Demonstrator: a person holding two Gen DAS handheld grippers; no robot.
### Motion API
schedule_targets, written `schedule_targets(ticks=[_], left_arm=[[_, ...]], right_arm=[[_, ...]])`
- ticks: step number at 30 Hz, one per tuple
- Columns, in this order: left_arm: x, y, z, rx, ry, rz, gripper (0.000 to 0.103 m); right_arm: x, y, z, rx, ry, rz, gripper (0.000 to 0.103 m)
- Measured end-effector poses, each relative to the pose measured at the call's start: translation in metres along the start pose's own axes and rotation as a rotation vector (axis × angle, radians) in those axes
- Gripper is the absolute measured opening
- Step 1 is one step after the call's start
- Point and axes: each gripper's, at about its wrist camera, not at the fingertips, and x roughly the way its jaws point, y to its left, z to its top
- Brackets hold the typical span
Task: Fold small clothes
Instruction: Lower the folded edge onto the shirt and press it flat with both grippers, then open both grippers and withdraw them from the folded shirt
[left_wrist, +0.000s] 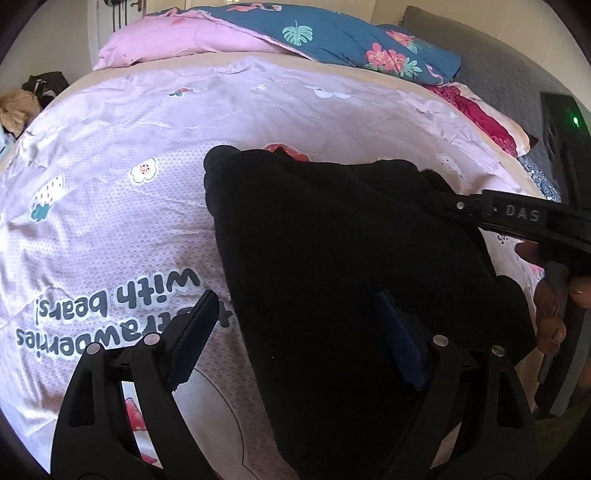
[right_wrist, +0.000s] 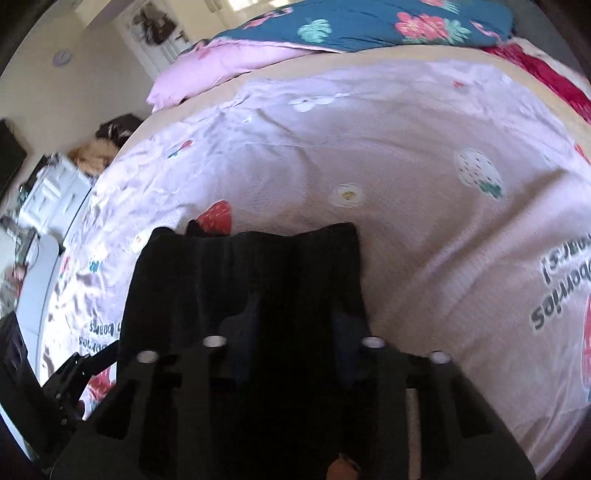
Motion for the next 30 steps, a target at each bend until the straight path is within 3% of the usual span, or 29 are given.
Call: schedule_targets(ticks=[4, 7, 14, 18, 23, 28, 30], left_arm=[[-0.001, -0.002, -0.001, -0.003, 0.006, -0.013, 0.078], [-0.007, -0.008, -0.005, 0.005, -0.002, -0.054, 0.078], [0.001, -0.014, -0.016, -0.005, 0.025, -0.069, 0.082], [0.000, -0.015, -0.019, -0.002, 0.027, -0.067, 0.083], [-0.003, -0.018, -0.019, 0.001, 0.026, -0.056, 0.083], [-0.008, -0.018, -0.020, -0.001, 0.024, -0.051, 0.083], [-0.009, -0.018, -0.020, 0.000, 0.023, -0.050, 0.083]], right_arm=[[-0.006, 0.017, 0.002, -0.125, -0.043, 0.018, 0.010], [-0.036, 0.009, 0.008, -0.132, -0.138, 0.069, 0.009], [-0.003, -0.022, -0.002, -0.100, -0.069, 0.012, 0.012], [0.002, -0.028, -0.012, -0.083, -0.087, -0.006, 0.015], [-0.002, -0.019, -0.018, -0.121, -0.111, -0.104, 0.031], [-0.017, -0.025, -0.023, -0.099, -0.125, -0.137, 0.042], [-0.024, -0.027, -0.026, -0.092, -0.130, -0.145, 0.052]])
